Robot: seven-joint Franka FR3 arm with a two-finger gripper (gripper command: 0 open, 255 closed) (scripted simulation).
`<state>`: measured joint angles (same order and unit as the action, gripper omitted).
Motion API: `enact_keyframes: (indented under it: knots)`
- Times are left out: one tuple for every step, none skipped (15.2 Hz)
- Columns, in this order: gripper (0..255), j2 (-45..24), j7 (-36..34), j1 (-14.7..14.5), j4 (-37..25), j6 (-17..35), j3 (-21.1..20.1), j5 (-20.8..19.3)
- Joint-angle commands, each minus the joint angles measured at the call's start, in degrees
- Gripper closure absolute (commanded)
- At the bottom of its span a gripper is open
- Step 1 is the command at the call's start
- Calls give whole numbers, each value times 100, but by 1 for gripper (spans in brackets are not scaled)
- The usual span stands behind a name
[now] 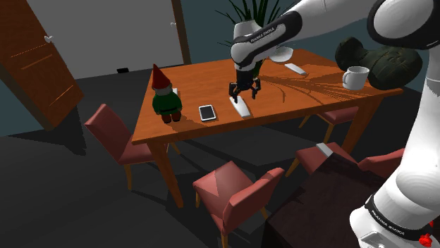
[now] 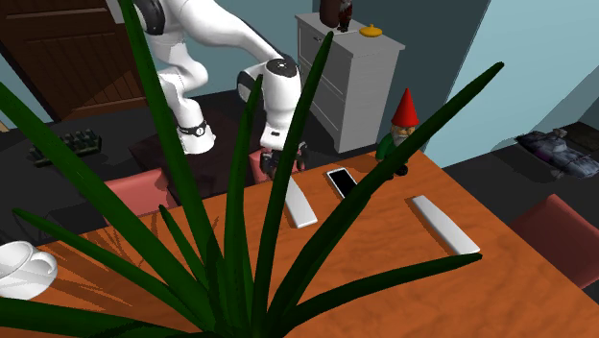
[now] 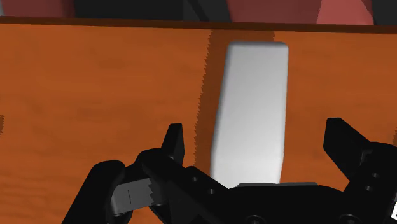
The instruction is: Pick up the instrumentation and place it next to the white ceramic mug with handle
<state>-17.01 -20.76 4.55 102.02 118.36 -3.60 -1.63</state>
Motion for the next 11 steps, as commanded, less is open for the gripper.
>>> enact_keyframes:
  knots:
    - [0, -402, -139, 18, -434, 28, 45, 24]
    - [0, -621, -206, 25, -682, 26, 66, 37]
    - [0, -842, -272, 32, -940, 16, 88, 52]
    - [0, -917, -294, 34, -1029, 11, 96, 58]
    - [0, -946, -295, 34, -994, 75, 97, 56]
    - [0, -976, -296, 33, -962, 138, 98, 55]
    - [0, -1007, -297, 33, -930, 201, 99, 53]
    - [0, -1038, -298, 32, -897, 264, 100, 51]
    - [0, -1071, -299, 31, -869, 326, 101, 49]
    - [0, -1107, -300, 31, -845, 386, 102, 47]
    - [0, -1163, -302, 29, -805, 481, 103, 44]
